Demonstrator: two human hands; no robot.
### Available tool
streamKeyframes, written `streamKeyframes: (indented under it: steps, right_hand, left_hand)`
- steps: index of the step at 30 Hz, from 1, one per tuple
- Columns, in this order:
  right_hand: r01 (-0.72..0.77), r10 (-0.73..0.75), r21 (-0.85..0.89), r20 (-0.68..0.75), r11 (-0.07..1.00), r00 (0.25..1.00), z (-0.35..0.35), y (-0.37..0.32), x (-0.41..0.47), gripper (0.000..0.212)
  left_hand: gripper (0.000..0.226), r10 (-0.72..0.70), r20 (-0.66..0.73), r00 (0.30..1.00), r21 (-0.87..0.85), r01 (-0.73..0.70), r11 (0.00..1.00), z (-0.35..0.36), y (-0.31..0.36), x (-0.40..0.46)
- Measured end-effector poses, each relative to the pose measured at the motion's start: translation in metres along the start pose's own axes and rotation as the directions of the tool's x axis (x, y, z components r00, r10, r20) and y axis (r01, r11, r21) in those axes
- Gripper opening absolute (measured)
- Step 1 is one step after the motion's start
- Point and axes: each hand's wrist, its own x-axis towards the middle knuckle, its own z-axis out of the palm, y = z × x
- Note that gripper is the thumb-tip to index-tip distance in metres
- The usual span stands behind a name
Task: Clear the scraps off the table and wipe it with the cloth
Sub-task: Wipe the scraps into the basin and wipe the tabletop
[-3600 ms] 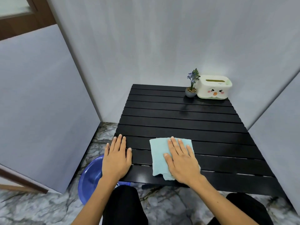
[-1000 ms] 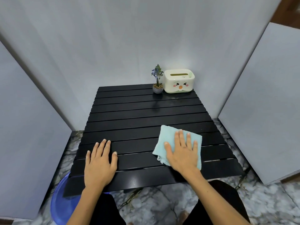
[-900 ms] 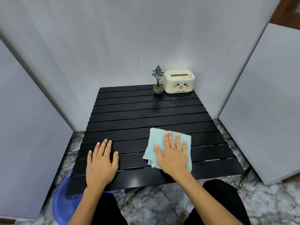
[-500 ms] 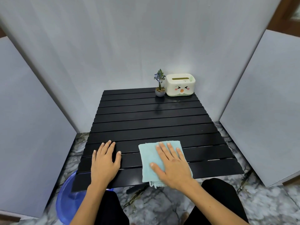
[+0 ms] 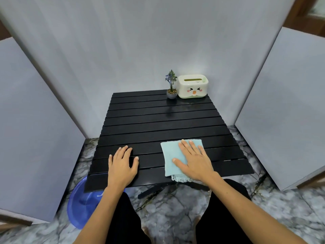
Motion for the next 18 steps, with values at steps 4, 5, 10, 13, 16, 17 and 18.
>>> streamKeyframes:
  steps: [4, 5, 10, 13, 16, 17, 18]
  right_hand:
    - [-0.035, 0.035, -0.003, -0.020, 0.999, 0.999, -0.003, 0.009, 0.006, 0.081]
    - [-0.059, 0.059, 0.002, -0.027, 0.998, 0.998, -0.003, 0.011, 0.009, 0.081]
    - [-0.244, 0.246, 0.032, -0.068, 0.969, 0.967, -0.005, 0.002, 0.033, 0.079]
    - [-0.285, 0.290, 0.073, -0.072, 0.956, 0.954, -0.004, -0.017, 0.049, 0.078]
    - [-0.173, 0.174, 0.047, -0.028, 0.984, 0.984, -0.001, -0.031, 0.055, 0.077]
    - [-0.116, 0.116, 0.030, -0.015, 0.993, 0.993, 0.000, -0.033, 0.052, 0.077]
    - [-0.054, 0.054, 0.013, -0.008, 0.998, 0.999, 0.002, -0.032, 0.047, 0.076]
  left_hand:
    - [0.051, 0.008, 0.017, 1.000, -0.013, -0.008, 1.000, 0.001, 0.009, -0.003]
    - [0.050, 0.011, 0.022, 1.000, -0.018, -0.010, 1.000, 0.001, 0.011, -0.004]
    - [0.061, 0.058, 0.035, 0.998, -0.008, -0.058, 0.998, 0.007, 0.024, -0.009]
    - [0.065, 0.054, 0.009, 0.999, 0.005, -0.054, 0.999, 0.013, 0.031, -0.011]
    - [0.060, 0.042, 0.002, 0.999, 0.021, -0.042, 0.999, 0.017, 0.038, -0.008]
    - [0.058, 0.038, 0.003, 0.999, 0.024, -0.038, 0.999, 0.019, 0.039, -0.006]
    - [0.057, 0.032, 0.002, 0.999, 0.024, -0.032, 0.999, 0.020, 0.041, -0.005]
